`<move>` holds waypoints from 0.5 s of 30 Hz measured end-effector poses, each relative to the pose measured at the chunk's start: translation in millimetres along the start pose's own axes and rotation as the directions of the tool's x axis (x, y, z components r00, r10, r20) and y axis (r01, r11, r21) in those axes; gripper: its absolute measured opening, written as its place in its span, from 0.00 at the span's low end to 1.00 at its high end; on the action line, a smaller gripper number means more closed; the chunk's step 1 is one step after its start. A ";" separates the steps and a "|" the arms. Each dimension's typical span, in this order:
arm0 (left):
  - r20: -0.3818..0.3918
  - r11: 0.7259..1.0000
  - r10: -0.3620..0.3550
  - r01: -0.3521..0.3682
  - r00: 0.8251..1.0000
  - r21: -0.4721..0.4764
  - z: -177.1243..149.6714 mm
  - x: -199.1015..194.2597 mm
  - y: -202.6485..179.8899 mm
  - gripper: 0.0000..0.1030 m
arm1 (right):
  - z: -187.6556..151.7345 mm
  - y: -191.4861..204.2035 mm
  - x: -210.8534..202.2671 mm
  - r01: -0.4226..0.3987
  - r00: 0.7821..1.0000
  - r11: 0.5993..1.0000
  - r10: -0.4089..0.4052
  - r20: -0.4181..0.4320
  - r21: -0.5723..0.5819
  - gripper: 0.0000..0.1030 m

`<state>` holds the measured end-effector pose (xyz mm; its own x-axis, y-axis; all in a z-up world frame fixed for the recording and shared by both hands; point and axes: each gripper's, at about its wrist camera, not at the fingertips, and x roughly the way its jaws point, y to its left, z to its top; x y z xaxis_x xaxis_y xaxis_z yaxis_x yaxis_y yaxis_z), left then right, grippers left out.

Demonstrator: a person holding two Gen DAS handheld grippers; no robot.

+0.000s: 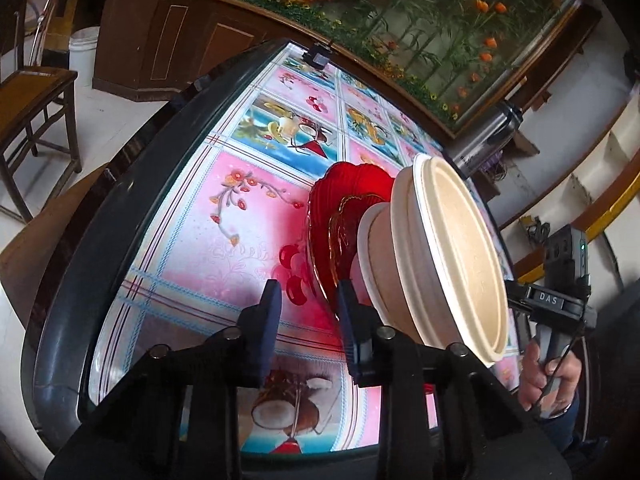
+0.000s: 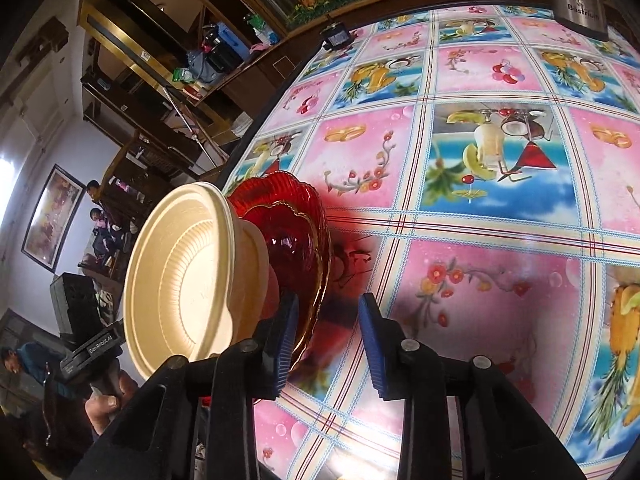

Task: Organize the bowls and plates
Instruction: 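Lower the beige bowl onto the white foam bowl with the left gripper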

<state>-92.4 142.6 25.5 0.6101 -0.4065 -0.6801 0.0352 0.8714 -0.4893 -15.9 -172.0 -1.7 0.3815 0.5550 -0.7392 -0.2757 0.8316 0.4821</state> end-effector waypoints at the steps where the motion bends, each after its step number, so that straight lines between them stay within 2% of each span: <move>1: 0.000 1.000 0.012 -0.012 1.000 0.015 0.6 0.2 -2.3 0.24 | 0.4 0.2 1.5 0.007 1.000 1.000 -0.007 -0.001 0.001 0.19; 8: 0.002 0.988 0.130 -0.130 0.992 0.078 2.1 11.2 -19.5 0.22 | 1.9 5.8 15.8 0.037 0.999 0.999 -0.037 -0.018 -0.007 0.13; 10: 0.024 0.982 0.162 -0.164 0.986 0.099 -0.2 12.2 -26.1 0.20 | 0.4 9.2 19.4 0.039 0.999 0.999 -0.040 -0.015 -0.017 0.10; 11: 0.030 0.980 0.165 -0.168 0.986 0.110 -1.3 12.0 -29.6 0.14 | -0.4 11.2 18.6 0.048 0.999 0.999 -0.049 -0.007 -0.025 0.10; 15: 0.036 0.975 0.184 -0.187 0.982 0.118 -1.4 14.2 -34.7 0.14 | -1.3 7.7 17.4 0.032 0.999 0.999 -0.032 -0.008 -0.011 0.10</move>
<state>-86.1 106.2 32.1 0.6341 -0.2294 -0.7384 0.0141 0.9583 -0.2856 -12.5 -156.0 -11.4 0.3828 0.5282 -0.7579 -0.2728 0.8485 0.4535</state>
